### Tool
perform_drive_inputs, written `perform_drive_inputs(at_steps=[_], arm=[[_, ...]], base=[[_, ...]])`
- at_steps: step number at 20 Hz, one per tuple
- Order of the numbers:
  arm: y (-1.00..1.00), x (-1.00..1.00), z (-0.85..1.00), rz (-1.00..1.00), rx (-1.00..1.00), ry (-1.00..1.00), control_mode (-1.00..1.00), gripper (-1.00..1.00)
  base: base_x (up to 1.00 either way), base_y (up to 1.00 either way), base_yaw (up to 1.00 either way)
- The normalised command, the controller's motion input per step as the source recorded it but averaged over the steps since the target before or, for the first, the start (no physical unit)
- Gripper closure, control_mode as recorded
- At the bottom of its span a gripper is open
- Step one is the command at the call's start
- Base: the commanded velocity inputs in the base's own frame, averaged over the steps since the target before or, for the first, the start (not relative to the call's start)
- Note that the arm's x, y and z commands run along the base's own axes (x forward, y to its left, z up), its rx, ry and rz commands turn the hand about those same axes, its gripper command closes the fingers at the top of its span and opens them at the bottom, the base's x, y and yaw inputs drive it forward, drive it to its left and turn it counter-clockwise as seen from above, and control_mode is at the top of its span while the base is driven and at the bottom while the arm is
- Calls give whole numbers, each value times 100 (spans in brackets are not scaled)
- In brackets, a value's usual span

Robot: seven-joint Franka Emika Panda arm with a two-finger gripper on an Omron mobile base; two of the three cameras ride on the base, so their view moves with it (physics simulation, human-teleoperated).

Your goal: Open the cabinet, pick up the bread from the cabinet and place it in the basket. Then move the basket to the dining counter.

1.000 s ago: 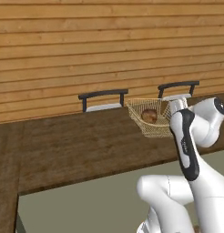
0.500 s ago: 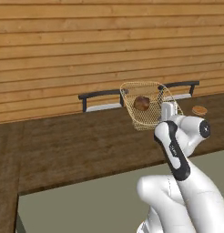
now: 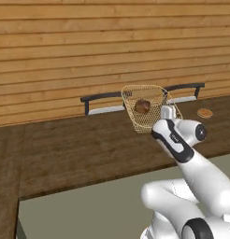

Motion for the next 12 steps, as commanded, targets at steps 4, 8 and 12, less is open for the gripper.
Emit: perform_drive_inputs(at_steps=[4, 8, 12], arm=[[0, 2, -49, 0, 0, 0, -100, 100], [7, 14, -28, 0, -2, 7, -100, 100], [27, 4, -40, 0, -4, 3, -100, 100]], base=[[0, 0, 0], [0, 0, 0], [0, 0, 0]])
